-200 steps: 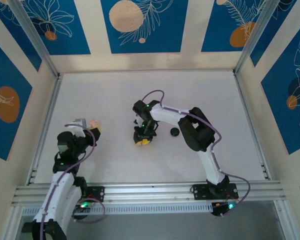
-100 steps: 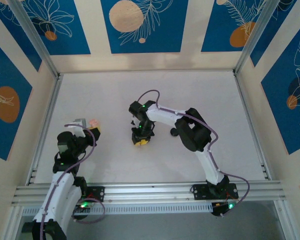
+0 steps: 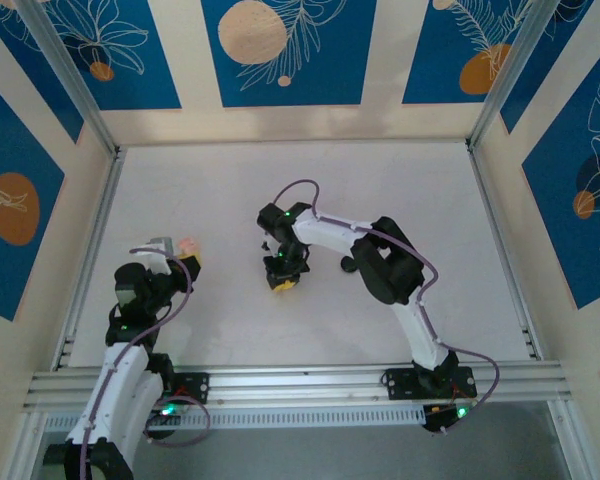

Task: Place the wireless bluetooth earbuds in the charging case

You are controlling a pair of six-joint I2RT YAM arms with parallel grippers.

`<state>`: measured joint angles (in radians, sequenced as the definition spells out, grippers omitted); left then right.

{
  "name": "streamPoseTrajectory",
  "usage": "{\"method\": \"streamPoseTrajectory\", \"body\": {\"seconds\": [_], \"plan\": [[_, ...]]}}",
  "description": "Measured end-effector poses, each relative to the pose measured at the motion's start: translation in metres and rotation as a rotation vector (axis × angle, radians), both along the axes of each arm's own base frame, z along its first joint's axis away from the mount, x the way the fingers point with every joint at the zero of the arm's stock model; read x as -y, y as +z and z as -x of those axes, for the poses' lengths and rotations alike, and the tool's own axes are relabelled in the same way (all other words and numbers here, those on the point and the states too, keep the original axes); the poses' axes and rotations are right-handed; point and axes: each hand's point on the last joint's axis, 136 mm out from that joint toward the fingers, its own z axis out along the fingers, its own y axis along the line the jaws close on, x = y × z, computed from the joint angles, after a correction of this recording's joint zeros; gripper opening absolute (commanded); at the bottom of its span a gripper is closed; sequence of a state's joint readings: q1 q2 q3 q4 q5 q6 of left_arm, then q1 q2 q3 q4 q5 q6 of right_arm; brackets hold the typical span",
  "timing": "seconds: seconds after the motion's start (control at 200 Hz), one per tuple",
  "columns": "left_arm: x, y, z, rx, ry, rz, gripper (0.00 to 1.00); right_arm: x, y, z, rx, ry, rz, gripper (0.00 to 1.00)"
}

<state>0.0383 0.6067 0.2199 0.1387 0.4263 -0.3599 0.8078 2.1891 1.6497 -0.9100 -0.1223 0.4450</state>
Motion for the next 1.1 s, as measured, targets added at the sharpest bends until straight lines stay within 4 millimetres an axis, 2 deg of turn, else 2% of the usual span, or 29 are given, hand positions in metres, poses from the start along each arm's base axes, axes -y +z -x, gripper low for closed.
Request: {"method": "streamPoseTrajectory", "body": {"seconds": [0.155,0.31,0.555,0.775,0.94,1.1], "plan": [[0.006,-0.005,0.000,-0.021,-0.026,0.005,0.10,0.007,0.002,-0.001,0.071,-0.006,-0.041,0.15],[0.025,-0.006,0.002,-0.014,-0.110,0.002,0.10,0.019,0.010,-0.006,0.153,-0.030,-0.093,0.14],[0.081,-0.004,0.014,0.073,-0.337,-0.063,0.11,0.033,0.042,-0.020,0.306,-0.081,-0.232,0.13],[0.128,-0.032,0.025,0.092,-0.514,-0.173,0.11,0.055,0.073,-0.027,0.477,-0.125,-0.329,0.13],[0.171,-0.063,0.047,0.111,-0.710,-0.293,0.11,0.066,0.109,-0.025,0.641,-0.123,-0.421,0.13],[0.201,-0.065,0.045,0.190,-0.800,-0.345,0.12,0.073,0.138,-0.022,0.771,-0.104,-0.496,0.13]]}}
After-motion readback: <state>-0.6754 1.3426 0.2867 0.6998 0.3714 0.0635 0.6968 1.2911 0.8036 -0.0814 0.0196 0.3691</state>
